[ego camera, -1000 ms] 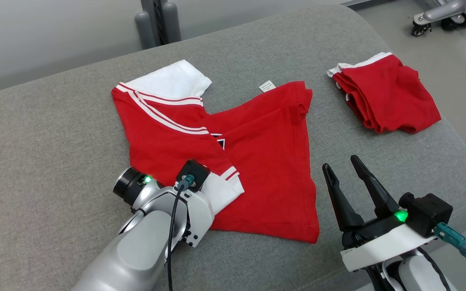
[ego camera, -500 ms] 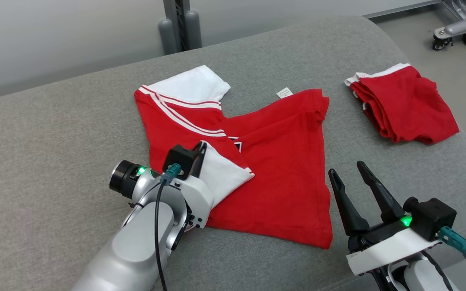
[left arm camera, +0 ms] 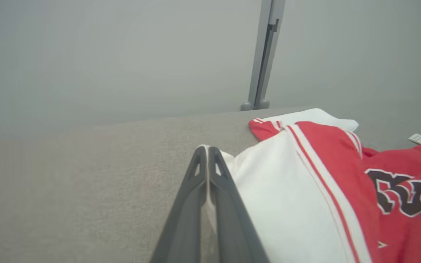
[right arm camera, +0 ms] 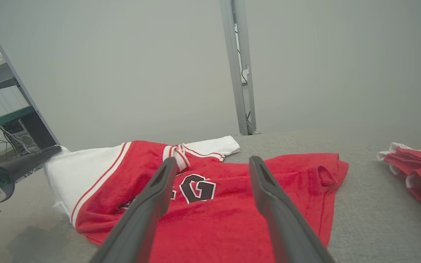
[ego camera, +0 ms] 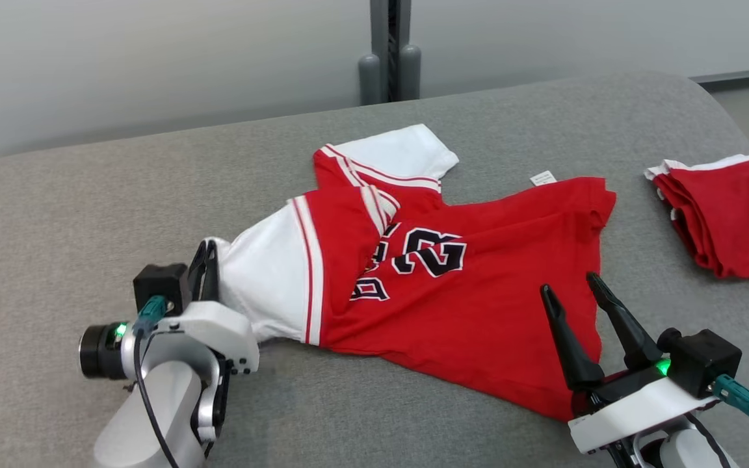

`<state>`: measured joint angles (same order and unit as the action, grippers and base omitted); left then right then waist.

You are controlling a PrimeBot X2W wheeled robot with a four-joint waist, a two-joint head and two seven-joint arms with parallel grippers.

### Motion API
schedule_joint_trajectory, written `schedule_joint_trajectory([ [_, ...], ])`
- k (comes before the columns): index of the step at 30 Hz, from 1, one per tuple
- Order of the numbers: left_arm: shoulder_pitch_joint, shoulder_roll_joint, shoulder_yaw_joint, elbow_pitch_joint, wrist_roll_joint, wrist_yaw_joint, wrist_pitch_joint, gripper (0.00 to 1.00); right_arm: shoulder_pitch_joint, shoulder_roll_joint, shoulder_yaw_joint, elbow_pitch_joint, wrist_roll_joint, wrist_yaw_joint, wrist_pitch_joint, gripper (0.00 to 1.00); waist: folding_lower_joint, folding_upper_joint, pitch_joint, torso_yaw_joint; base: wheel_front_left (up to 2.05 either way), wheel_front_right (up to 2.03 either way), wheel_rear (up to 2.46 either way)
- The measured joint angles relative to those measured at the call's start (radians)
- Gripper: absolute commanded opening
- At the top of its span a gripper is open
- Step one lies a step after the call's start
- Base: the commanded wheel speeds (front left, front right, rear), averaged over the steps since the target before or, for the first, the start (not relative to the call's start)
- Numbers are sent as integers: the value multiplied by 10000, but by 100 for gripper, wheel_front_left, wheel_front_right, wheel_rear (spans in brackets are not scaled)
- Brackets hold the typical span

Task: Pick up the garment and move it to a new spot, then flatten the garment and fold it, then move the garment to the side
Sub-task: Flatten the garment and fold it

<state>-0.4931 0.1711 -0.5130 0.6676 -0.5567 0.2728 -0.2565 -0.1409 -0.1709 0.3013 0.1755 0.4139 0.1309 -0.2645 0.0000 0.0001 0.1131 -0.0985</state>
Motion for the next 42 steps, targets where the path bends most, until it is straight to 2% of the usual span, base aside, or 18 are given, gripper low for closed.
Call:
schedule_joint_trajectory([
  [6,917,-10,380,90,-527,142,8,0,22,-81,71,23,0,0,0,100,0,0,-189,595,0,0,0],
  [14,1640,-268,525,58,-872,234,6,2,56,-127,67,71,2,0,0,100,1,0,-280,896,0,0,0],
  [15,1706,-286,506,40,-876,232,6,9,70,-127,69,77,2,0,0,100,0,0,-295,915,0,0,0],
  [16,1764,-307,489,25,-880,232,6,32,71,-127,71,86,2,0,0,100,0,0,-309,931,0,0,0],
  [17,1818,-322,470,15,-890,232,6,93,71,-128,71,90,4,0,0,100,0,0,-324,944,0,0,0],
  [18,1847,-330,468,-6,-903,230,6,100,71,-134,73,100,4,0,0,100,0,0,-340,956,0,0,0],
  [22,1858,-232,543,-270,-915,230,-8,100,71,-161,88,123,17,0,0,100,0,0,-399,977,0,0,0],
  [29,1853,360,552,-729,-491,186,-21,100,69,-176,169,123,19,0,0,100,0,0,-397,880,0,0,0],
  [34,1786,872,117,-370,-278,-94,834,100,68,-174,219,115,38,0,0,100,0,0,-348,754,0,0,0],
  [42,1770,1175,48,-77,-353,-326,1337,100,66,-155,196,109,63,0,0,100,0,0,-221,598,0,0,0],
])
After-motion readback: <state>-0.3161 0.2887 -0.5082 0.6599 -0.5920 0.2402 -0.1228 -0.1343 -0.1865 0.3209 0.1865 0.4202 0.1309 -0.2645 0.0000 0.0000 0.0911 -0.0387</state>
